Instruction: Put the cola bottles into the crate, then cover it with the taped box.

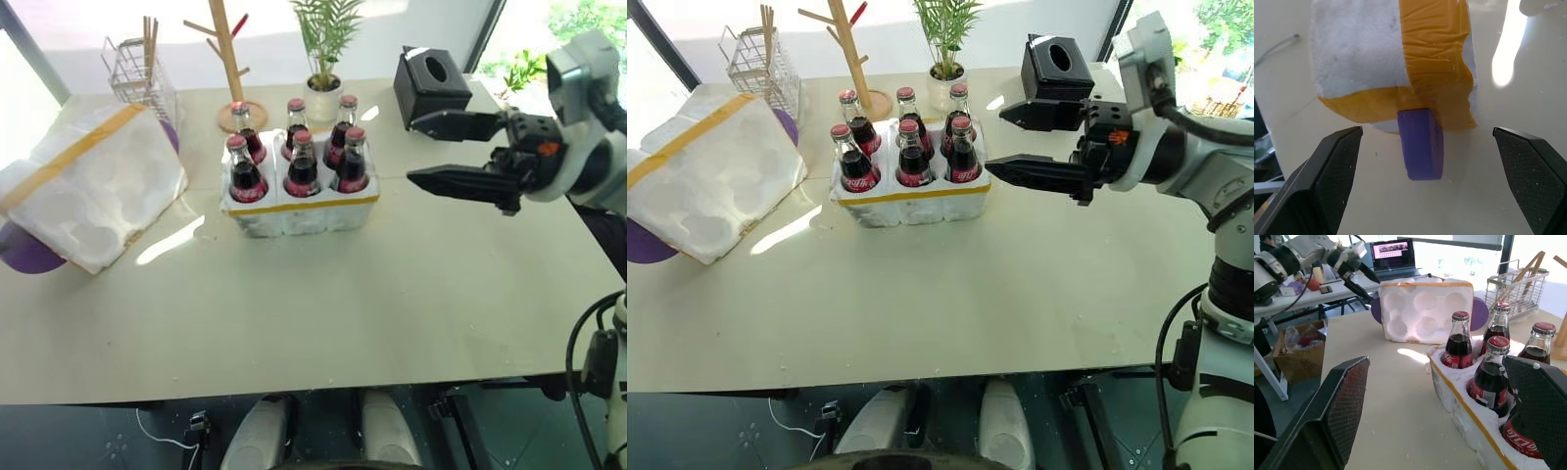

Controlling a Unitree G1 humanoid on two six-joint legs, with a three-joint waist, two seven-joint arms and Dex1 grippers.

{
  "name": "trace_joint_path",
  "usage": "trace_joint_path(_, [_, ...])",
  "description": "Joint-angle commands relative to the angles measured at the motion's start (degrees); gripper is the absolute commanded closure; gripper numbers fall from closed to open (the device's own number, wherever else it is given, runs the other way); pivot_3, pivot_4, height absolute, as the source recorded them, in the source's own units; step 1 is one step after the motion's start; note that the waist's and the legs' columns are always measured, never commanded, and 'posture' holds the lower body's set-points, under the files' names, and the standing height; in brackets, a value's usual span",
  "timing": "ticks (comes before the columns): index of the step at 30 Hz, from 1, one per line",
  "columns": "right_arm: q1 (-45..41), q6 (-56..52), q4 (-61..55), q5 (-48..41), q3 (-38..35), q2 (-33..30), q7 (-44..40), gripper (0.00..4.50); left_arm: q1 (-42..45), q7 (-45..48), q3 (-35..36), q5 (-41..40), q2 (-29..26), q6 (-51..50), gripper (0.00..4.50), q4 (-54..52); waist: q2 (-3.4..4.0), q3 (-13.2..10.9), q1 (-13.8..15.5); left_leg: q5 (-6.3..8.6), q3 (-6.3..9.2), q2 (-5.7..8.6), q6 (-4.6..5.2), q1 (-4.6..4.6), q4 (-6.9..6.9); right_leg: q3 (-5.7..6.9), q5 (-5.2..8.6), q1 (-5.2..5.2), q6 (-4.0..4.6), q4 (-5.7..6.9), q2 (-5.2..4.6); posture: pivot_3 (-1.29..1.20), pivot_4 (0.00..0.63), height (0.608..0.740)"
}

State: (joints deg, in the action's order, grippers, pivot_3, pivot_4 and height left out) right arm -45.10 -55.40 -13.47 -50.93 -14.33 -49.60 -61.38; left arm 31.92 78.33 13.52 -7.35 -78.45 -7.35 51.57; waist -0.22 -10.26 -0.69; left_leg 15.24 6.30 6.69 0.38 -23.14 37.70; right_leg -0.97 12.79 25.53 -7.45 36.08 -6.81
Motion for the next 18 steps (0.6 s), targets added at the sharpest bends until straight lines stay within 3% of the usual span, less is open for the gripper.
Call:
trace_joint_path(1, [-0.06, 0.57, -2.41, -1.41, -1.62, -1.5, 0.95, 0.05, 8.21, 0.27, -7.19, 7.02, 1.32, 3.42, 0.0, 8.21, -0.02, 0.01, -0.04, 0.0, 0.0, 0.0, 0.0, -0.02, 0.01, 0.0, 0.0, 0.02, 0.0, 0.04, 0.0, 0.0, 0.15, 0.74])
trace_joint_path(7, [2.04, -1.13, -5.51, -4.52, -4.69, -4.14, 2.72, 0.05, 18.14, -1.36, -13.94, 13.73, 4.06, 5.91, 0.0, 17.29, -0.09, 0.0, -0.21, 0.06, -0.04, -0.01, 0.12, -0.11, 0.25, 0.01, 0.0, 0.04, -0.01, 0.07, 0.02, 0.0, 0.15, 0.74])
trace_joint_path(18, [5.13, -1.62, -9.06, -9.45, -7.04, -6.05, 6.93, 0.05, 22.36, -8.64, -16.24, 18.36, 8.32, 6.94, 0.0, 23.12, -0.14, 0.02, -0.05, 0.09, -0.05, -0.01, 0.17, -0.13, 0.37, 0.02, -0.01, 0.02, -0.04, 0.1, 0.01, 0.0, 0.15, 0.74])
